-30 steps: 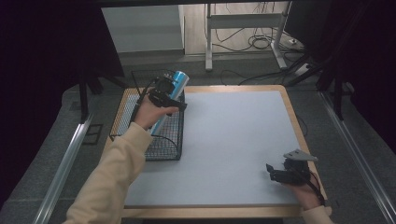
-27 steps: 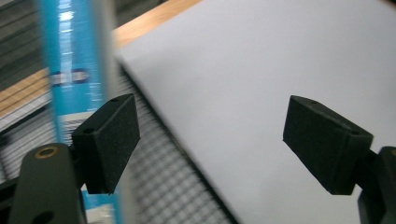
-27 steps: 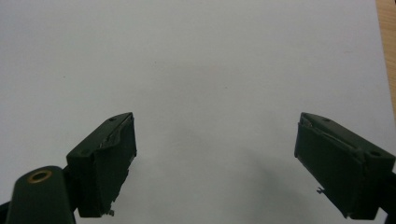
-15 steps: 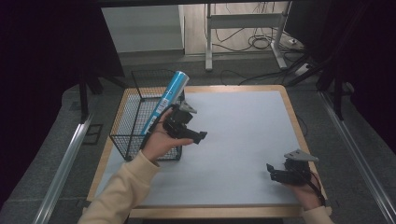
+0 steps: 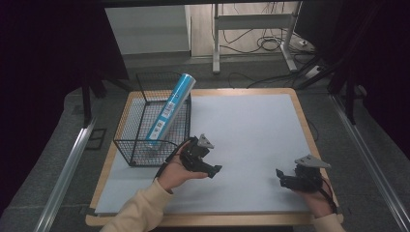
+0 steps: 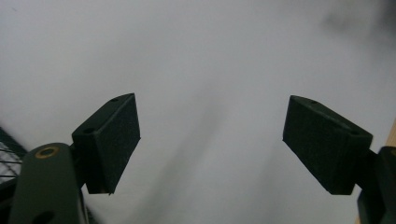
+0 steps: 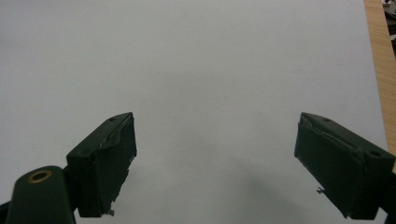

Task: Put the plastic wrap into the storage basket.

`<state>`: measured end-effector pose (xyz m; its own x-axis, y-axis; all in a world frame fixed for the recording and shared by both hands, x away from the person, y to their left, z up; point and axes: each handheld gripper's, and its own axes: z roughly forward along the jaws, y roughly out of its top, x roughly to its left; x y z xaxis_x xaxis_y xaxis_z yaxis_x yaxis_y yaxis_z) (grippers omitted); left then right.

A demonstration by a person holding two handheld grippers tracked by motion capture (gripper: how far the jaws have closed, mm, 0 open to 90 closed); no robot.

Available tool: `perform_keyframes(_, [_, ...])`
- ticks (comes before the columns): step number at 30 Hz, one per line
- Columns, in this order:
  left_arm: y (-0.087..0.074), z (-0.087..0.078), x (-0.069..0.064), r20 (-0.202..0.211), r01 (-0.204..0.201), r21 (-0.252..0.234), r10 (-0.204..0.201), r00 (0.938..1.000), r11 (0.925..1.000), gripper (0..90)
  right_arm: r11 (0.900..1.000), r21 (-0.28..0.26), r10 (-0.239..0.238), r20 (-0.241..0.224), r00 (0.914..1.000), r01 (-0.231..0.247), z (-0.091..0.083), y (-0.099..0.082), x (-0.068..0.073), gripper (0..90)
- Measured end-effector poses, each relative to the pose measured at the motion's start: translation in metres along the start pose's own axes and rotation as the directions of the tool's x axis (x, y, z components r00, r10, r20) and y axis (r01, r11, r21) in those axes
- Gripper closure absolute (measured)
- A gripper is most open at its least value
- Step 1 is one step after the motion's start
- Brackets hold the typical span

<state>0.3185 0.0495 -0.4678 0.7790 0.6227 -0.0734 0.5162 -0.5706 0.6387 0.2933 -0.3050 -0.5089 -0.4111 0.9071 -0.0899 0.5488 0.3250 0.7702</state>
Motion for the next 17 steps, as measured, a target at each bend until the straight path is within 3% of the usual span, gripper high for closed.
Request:
perform_keyframes(10, [-0.004,0.005,-0.003,-0.003,-0.018,0.011,0.018,0.9998,0.9998,18.3,0.9995,-0.030,-0.007,0.001,1.0000,0.007,-0.003,0.001,0.000,13.6])
perform_keyframes(17, [-0.014,0.005,-0.001,-0.004,-0.007,0.022,0.007,1.0000,0.9997,17.8,0.9984,-0.055,-0.010,-0.003,0.9999,0.010,-0.004,0.002,0.000,13.6])
